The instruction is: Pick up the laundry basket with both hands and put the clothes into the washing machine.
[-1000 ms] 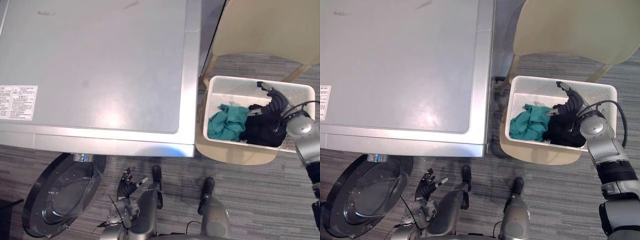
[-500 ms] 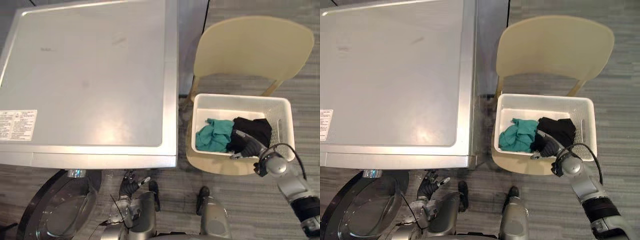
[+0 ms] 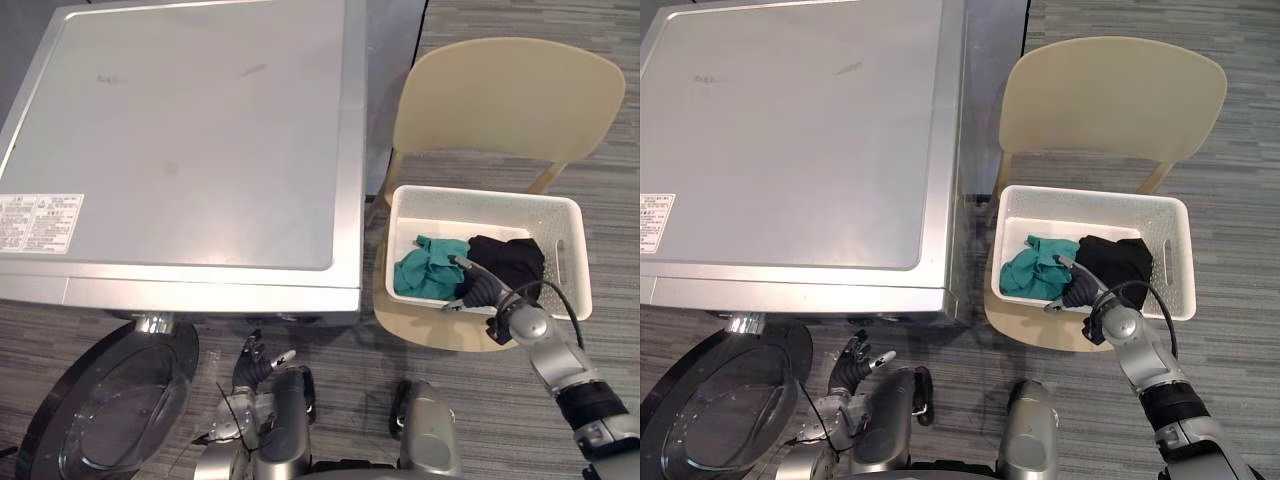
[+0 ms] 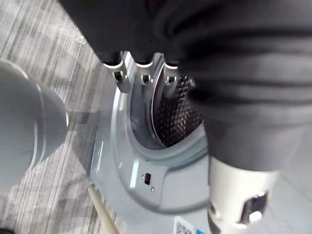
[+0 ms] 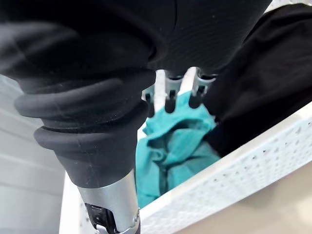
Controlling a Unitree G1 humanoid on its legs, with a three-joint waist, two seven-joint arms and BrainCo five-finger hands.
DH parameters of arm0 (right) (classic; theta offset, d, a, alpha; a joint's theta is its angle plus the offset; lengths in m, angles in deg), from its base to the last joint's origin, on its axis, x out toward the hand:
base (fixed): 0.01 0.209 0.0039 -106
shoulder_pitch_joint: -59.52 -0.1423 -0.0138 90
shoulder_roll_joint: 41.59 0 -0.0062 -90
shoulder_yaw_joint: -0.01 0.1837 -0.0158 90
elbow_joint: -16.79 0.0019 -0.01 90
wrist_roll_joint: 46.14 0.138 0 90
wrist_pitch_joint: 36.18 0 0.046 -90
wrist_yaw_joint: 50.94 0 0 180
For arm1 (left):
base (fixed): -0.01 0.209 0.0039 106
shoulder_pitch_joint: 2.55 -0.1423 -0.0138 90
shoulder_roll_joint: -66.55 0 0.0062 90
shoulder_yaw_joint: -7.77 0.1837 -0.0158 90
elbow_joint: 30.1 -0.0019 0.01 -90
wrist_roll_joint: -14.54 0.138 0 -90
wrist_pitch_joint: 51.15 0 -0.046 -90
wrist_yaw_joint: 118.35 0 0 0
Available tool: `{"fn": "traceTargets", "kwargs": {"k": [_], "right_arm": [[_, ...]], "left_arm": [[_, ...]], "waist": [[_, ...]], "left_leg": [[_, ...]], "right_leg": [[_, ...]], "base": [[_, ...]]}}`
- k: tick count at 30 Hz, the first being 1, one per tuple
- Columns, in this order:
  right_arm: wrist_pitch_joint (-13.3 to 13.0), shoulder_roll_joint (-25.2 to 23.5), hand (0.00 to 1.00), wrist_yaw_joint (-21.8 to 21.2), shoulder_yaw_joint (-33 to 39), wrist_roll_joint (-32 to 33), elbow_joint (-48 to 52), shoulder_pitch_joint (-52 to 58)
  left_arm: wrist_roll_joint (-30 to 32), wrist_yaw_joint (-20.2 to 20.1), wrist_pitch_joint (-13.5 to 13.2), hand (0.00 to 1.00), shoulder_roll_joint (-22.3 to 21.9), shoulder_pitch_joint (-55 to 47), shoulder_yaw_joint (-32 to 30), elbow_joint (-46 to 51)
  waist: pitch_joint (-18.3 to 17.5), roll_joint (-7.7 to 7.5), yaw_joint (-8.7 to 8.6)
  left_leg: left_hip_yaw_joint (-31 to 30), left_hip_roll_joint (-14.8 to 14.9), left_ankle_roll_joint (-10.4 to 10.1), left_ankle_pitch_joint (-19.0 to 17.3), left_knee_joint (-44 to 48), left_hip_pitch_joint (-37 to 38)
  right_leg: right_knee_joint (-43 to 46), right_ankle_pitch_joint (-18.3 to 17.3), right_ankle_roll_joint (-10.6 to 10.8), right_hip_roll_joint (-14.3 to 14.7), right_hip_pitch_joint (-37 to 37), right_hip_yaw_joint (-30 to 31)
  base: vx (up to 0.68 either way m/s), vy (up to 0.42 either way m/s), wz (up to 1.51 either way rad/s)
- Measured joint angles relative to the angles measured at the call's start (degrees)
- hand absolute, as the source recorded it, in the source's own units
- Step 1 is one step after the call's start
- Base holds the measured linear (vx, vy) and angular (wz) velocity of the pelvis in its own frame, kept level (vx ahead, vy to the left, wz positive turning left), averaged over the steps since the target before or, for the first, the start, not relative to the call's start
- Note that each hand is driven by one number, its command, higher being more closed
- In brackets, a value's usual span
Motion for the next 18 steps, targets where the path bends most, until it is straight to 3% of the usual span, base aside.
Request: {"fn": "traceTargets", "kwargs": {"k": [9, 15, 18], "right_arm": [[0.20, 0.06, 0.00, 1.82, -0.68, -2.52, -8.54, -9.69], [0.17, 1.13, 0.00, 2.40, -3.42, -5.47, -15.17, -15.17], [0.23, 2.11, 0.00, 2.48, -5.34, -8.92, -18.79, -18.70]], "left_arm": [[-0.30, 0.09, -0.03, 0.00, 0.09, 0.36, -1.22, 0.03], [-0.71, 0.17, -0.05, 0.00, 0.07, -1.04, -1.15, 0.53], [-0.74, 0.26, -0.10, 0.00, 0.05, -1.21, -1.05, 1.76]], "waist": [[0.18, -0.27, 0.37], [0.16, -0.24, 1.30], [0.25, -0.07, 1.62]], "left_leg": [[0.38, 0.29, -0.50, -2.86, -0.69, -5.05], [0.15, -0.45, -0.04, -1.73, -1.08, -7.61], [0.07, -0.90, 0.16, 0.15, -2.63, -9.90]], "right_leg": [[0.81, -2.88, 1.24, -0.19, -5.60, -0.21], [0.79, -2.32, 0.77, -0.50, -7.96, -0.37], [-0.94, -0.29, 1.31, -0.68, -9.82, -0.82]], "base": [[-0.15, 0.002, 0.00], [-0.14, 0.016, 0.05], [-0.03, 0.009, 0.07]]}}
